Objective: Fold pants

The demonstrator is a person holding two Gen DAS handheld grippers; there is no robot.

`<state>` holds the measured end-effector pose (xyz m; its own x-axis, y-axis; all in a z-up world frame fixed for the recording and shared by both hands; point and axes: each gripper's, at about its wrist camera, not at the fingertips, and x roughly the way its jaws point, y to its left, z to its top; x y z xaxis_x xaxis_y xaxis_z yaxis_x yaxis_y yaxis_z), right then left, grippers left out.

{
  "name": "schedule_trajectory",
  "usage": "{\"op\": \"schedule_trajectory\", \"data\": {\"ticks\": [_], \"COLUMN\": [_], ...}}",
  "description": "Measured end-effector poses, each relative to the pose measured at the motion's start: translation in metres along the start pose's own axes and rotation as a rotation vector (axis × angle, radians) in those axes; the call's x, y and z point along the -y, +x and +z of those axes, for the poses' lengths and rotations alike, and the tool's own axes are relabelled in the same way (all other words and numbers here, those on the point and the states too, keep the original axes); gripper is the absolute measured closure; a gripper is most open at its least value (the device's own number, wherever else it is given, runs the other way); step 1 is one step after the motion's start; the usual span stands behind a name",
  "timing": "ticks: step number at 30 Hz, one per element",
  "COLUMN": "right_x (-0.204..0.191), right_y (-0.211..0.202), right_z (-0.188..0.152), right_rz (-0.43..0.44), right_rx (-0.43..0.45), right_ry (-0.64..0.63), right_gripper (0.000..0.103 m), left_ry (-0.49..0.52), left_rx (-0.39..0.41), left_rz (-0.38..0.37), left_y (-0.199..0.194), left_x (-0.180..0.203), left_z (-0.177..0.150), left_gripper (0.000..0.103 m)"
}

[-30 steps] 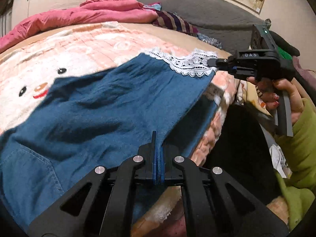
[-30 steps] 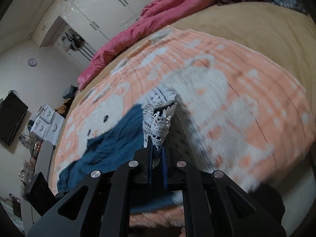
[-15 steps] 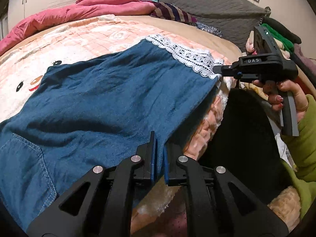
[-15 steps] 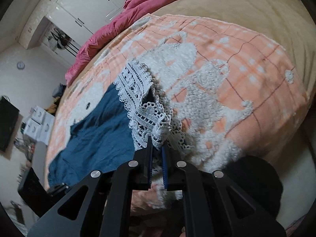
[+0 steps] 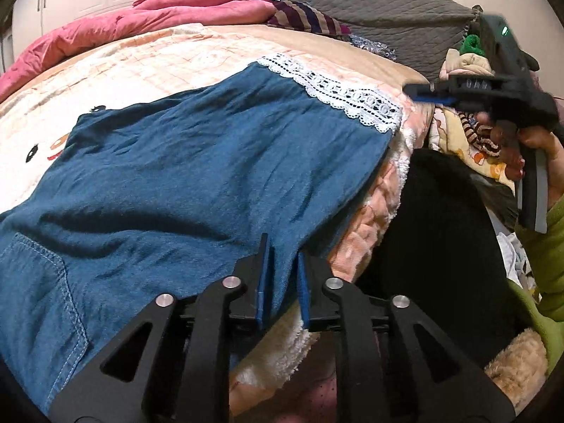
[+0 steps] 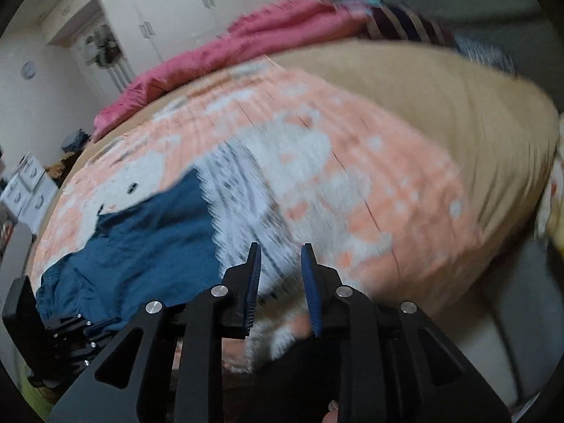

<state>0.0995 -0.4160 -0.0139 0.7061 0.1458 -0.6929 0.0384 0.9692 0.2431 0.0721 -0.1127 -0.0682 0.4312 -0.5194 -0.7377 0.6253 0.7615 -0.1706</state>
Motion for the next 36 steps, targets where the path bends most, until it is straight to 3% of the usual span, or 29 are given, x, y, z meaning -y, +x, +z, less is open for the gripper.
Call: {"op": "schedule_trajectory", "data": {"ticks": [3,7,11,16,19,22,25,27,33,36], "right_x": [-0.029,-0.053,-0.048,-0.046,-0.044,-0.042,-0.036,-0.032,-0.031,-0.034], "right_y": [0.004,0.034,0.066,0.067,0.060,0.037,0.026,0.031,0.076,0.104], "right_z": [0.004,-0.001,-0.017,-0.021,-0.020,-0.013,0.005,0.025,0.083,0.105], "right_rz": [0.044,0.062,0.019,0.034,0.071,0.116,0.141,0.140,0.162,0.167], "right_rx": [0.015,-0.066,-0.192,-0.188,-0.179,-0.110,-0.057,-0.037,-0.074,-0.112], "right_ry": [-0.103,-0.184,-0.160,-0.158,-0.145,-0.152,-0.147,-0.140,-0.178,-0.197], "right_gripper": [0.072,0.069,0.064,0.064,0.053,0.044,0.040,0.040,0.039,0.039], "left_ry": [0.006,-0.007,-0.004,0.031,0.024,-0.013,-0.045,-0.057,-0.081,-0.145], "left_rx": [-0.001,-0.003,-0.006,-0.001,0.042,0.121,0.172,0.180,0.082,0.013], "left_rz": [-0.001,-0.003,-0.017,-0.022,-0.022,-0.027,0.040,0.134,0.324,0.281], "left_y": [0.001,0.000,-0.001,-0.003,-0.019,-0.048,-0.073,-0.078,-0.050,-0.028], "left_x": [0.004,0.005,0.010,0.020,0.021,0.011,-0.010,-0.029,-0.085,-0.118], "left_z": [-0.002,-0.004,-0.009,-0.010,-0.006,0.002,0.021,0.039,0.079,0.089], "left_gripper": [0.088,0.086,0.075,0.062,0.062,0.052,0.044,0.043,0.042,0.042]}}
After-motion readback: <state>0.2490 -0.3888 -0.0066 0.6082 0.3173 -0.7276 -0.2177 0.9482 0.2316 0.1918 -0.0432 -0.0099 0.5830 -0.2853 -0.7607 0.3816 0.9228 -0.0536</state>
